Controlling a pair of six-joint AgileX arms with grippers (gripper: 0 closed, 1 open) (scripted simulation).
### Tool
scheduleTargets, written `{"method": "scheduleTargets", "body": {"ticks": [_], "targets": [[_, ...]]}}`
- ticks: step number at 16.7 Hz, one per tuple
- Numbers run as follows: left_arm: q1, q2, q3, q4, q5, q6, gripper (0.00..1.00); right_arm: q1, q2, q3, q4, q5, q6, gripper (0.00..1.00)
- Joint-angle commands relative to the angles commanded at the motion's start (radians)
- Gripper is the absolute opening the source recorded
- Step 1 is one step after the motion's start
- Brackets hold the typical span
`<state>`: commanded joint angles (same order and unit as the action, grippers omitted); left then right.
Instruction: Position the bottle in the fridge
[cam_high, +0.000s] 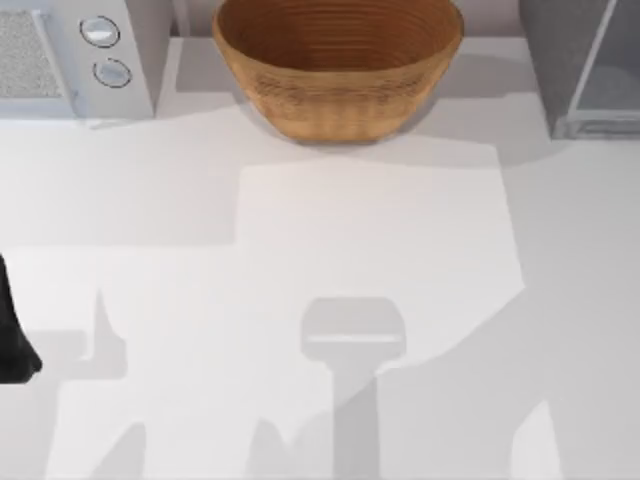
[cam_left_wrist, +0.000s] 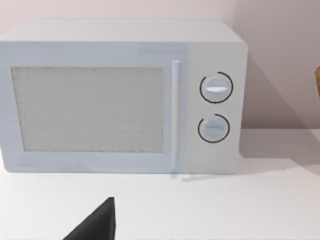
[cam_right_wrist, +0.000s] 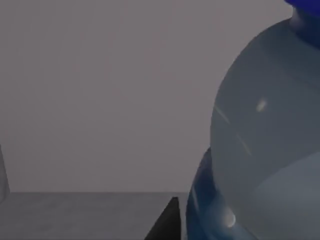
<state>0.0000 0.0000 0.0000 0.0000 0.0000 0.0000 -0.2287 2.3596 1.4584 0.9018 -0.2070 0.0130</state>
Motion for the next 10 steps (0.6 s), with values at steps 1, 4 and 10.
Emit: {"method": "scheduleTargets", "body": {"ticks": [1,4,10], "targets": [[0.000,0.000,0.000,0.000,0.000,0.000,1.00,0.003,0.011,0.019,-0.012,0.002,0.000,0.01],[0.000,0.000,0.000,0.000,0.000,0.000,1.00,0.004,0.016,0.027,-0.018,0.004,0.001,0.01],[0.000,0.000,0.000,0.000,0.000,0.000,1.00,0.004,0.016,0.027,-0.018,0.004,0.001,0.31]]}}
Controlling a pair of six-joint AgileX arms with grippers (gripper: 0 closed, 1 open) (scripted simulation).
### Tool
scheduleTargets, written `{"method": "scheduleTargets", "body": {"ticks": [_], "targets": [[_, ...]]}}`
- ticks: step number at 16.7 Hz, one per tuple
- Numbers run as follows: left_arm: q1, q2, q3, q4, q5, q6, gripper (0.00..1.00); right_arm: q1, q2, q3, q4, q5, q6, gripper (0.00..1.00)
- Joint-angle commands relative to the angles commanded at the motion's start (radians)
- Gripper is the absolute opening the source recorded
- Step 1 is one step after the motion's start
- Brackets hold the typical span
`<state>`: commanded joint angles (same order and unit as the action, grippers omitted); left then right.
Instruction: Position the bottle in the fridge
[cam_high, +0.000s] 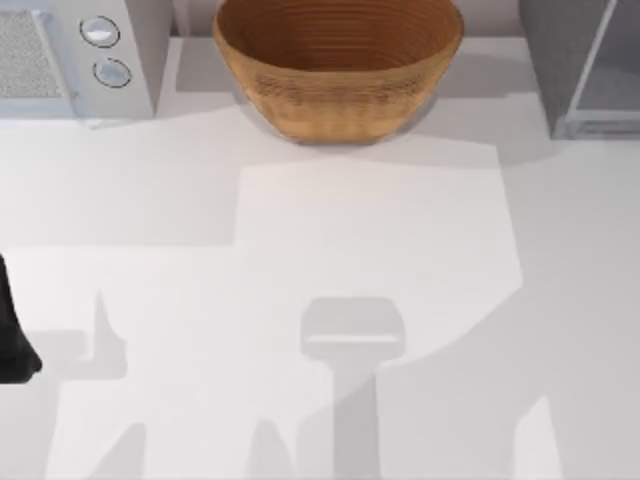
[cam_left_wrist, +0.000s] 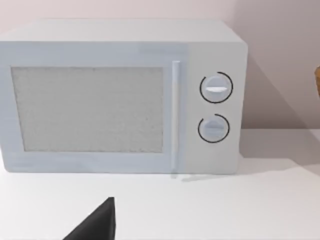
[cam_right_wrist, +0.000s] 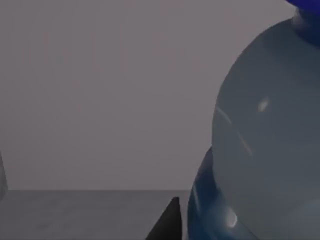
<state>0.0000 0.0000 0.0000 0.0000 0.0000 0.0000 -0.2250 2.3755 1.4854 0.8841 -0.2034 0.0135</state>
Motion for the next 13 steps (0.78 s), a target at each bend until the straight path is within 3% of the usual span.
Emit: {"method": "scheduleTargets", "body": {"ticks": [9,13], "targets": [[0.000,0.000,0.000,0.000,0.000,0.000,1.00,0.000,0.000,0.000,0.000,0.000,0.000,0.98],[0.000,0.000,0.000,0.000,0.000,0.000,1.00,0.000,0.000,0.000,0.000,0.000,0.000,1.00]]}}
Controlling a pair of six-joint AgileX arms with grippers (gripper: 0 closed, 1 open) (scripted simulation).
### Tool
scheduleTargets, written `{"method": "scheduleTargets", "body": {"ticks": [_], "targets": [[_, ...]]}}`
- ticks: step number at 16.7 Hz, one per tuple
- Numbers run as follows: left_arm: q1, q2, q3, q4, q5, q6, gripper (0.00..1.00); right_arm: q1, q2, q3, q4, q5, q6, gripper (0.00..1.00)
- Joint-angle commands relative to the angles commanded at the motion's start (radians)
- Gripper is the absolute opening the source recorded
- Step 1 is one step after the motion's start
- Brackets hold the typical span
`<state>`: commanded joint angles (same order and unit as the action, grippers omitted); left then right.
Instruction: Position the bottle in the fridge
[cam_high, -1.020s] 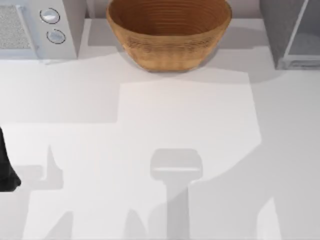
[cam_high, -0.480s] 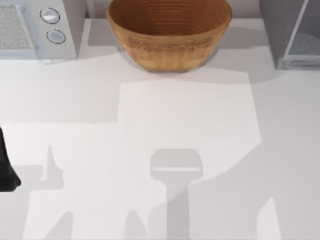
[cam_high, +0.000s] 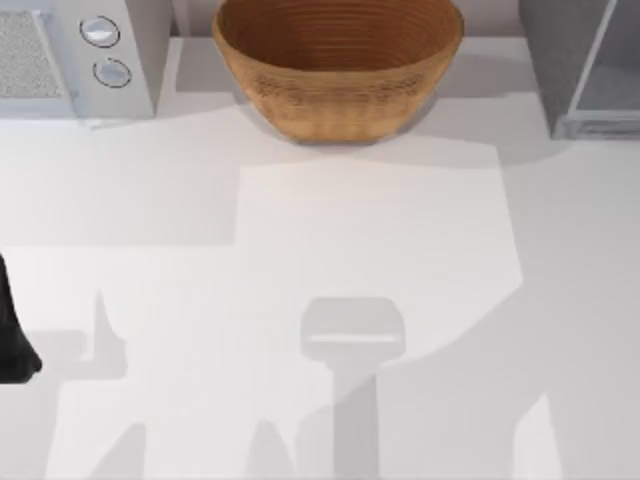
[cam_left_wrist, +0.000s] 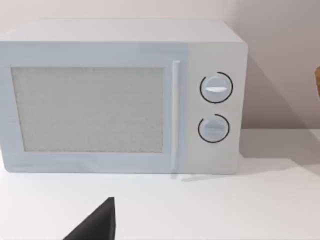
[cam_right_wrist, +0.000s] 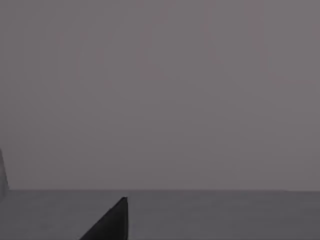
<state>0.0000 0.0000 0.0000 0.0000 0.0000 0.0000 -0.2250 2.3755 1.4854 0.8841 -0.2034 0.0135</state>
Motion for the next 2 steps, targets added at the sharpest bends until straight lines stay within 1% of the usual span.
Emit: {"method": "scheduleTargets", "body": {"ticks": [2], "targets": [[0.000,0.000,0.000,0.000,0.000,0.000,1.00,0.000,0.000,0.000,0.000,0.000,0.000,1.00]]}}
